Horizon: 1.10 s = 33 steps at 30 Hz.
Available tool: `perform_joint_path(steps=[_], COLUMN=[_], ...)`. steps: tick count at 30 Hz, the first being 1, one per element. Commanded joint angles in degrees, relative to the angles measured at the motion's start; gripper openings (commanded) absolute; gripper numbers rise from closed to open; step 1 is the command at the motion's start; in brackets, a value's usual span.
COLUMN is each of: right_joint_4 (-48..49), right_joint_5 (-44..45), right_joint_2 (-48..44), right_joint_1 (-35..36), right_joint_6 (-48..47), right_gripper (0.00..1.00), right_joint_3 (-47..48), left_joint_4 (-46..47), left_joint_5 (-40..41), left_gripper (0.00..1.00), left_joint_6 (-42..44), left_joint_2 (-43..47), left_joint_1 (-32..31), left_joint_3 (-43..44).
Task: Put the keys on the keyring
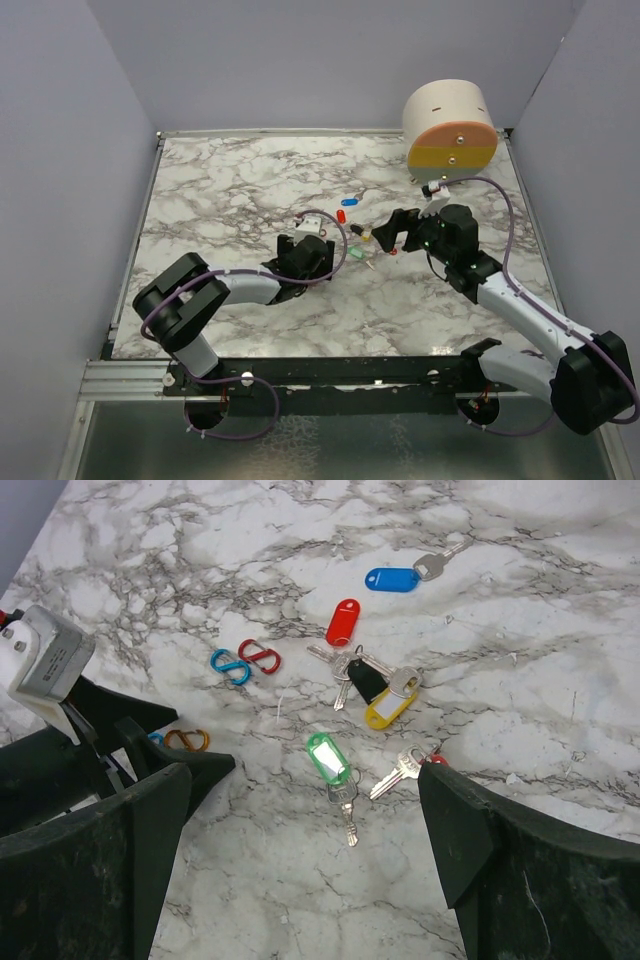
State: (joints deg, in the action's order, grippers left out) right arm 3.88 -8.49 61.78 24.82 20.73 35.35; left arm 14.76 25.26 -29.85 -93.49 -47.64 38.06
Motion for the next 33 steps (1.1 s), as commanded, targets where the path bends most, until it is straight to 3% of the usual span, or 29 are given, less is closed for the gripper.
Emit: perform_joint_path(steps=[1,12,23,33], right_joint_4=[-0.9,-1.1,-0.1,0.9], right_joint_5=[1.4,0.7,-1.3,-2.9], right_joint_2=[-1.8,-2.3,-1.9,-1.5], right_joint_1=[0.4,0.4,0.4,0.4], right_joint_6=[-0.4,-0.1,0.5,1.0], right_gripper=[0.98,0.98,0.98,0.98], right_joint_3=[0.9,1.0,1.1,1.0], left_joint_4=[-12.1,-15.7,-21.8,-22.2], left_joint_5=[0.5,1.1,7.0,10.3], left_gripper=[0.95,0.95,0.96,0.97], left_joint_6=[-1.7,-7.2,-14.4,-12.9], left_joint_2=[-0.5,0.4,0.2,0.9], left_joint_1=[1.6,2.4,3.7,4.4], left_joint_3=[-3.5,-4.7,-3.5,0.5])
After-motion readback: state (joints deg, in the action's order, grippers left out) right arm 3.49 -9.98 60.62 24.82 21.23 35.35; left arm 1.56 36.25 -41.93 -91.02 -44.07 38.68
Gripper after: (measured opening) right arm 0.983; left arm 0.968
